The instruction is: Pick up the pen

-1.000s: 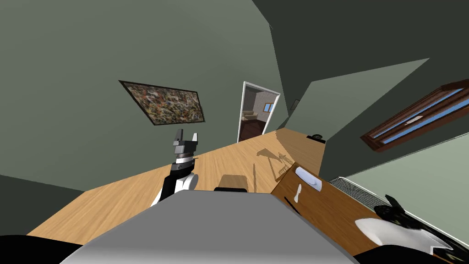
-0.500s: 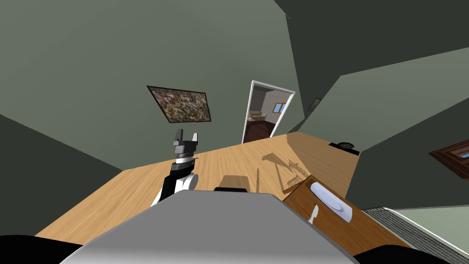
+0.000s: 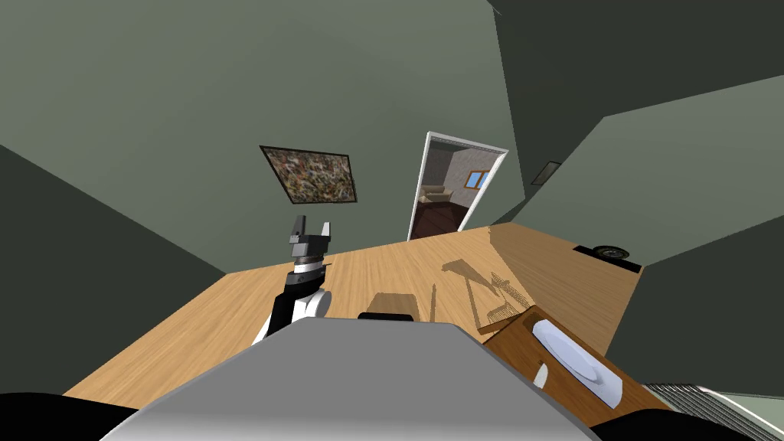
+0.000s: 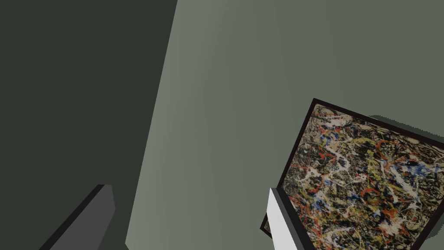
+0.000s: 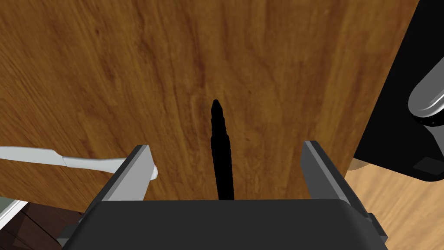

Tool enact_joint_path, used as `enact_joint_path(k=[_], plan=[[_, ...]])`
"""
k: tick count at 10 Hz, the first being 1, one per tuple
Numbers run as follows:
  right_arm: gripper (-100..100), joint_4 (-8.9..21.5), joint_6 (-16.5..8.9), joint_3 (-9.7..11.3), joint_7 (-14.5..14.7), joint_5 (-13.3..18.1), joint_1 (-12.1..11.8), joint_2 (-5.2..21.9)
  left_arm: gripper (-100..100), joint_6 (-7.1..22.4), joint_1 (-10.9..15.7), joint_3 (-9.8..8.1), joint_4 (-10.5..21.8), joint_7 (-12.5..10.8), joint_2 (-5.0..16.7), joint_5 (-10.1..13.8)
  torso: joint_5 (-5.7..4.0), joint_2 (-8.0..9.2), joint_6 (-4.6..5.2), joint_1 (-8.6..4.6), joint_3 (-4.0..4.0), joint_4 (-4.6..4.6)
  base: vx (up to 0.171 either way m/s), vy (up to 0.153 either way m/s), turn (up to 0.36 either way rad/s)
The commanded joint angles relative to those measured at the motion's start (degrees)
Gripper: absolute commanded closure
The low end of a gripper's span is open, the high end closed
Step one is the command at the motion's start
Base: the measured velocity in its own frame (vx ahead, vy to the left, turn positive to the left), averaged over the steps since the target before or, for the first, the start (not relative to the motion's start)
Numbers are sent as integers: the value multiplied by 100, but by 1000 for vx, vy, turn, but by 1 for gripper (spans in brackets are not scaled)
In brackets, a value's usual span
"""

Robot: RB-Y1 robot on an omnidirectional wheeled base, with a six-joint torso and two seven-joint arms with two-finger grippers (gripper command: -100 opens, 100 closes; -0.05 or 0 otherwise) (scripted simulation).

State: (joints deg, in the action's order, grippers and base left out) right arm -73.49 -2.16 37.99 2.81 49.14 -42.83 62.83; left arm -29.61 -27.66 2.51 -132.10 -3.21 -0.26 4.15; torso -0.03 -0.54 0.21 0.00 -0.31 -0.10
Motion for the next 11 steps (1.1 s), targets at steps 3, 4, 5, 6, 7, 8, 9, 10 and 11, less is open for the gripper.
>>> enact_joint_path(k=[3, 4, 5, 6, 7, 8, 9, 10, 11], plan=[[-100, 358, -20, 43, 174, -52, 255, -406, 0, 0, 0, 0, 0, 0, 0, 0, -1, 11, 1, -5, 7, 3, -47, -31, 67], [-100, 297, -21, 39, 142, -41, 213, -343, 0, 0, 0, 0, 0, 0, 0, 0, -1, 16, 1, -5, 9, 4, -24, -13, 17], [100, 300, -15, 38, 152, -43, 224, -356, 0, 0, 0, 0, 0, 0, 0, 0, -4, 10, 5, -7, 6, 1, 0, 0, 0], [100, 298, -14, 38, 150, -43, 223, -355, 0, 0, 0, 0, 0, 0, 0, 0, -5, 5, 5, -9, 3, 0, 0, 0, 0], [100, 299, -17, 33, 150, -44, 224, -349, 0, 0, 0, 0, 0, 0, 0, 0, -14, 4, 7, -11, 2, -1, 0, 0, 0], [100, 297, -14, 35, 149, -44, 222, -350, 0, 0, -1, 0, 0, 0, 0, 0, -15, 4, 6, -17, 3, 0, 0, 0, 0], [100, 298, -14, 35, 149, -44, 223, -350, 0, 0, -1, 0, 0, 0, 0, 0, -16, 4, 6, -19, 3, 0, 0, 0, 0], [0, 298, -15, 35, 149, -44, 223, -350, 0, 0, -1, 0, 0, 0, 0, 0, -16, 4, 6, -19, 3, 0, 0, 0, 0], [100, 147, -24, 39, 80, -33, 119, -174, 0, 0, -1, 0, 0, 0, 0, 0, -16, 4, 6, -19, 3, 0, 37, 15, -78]])
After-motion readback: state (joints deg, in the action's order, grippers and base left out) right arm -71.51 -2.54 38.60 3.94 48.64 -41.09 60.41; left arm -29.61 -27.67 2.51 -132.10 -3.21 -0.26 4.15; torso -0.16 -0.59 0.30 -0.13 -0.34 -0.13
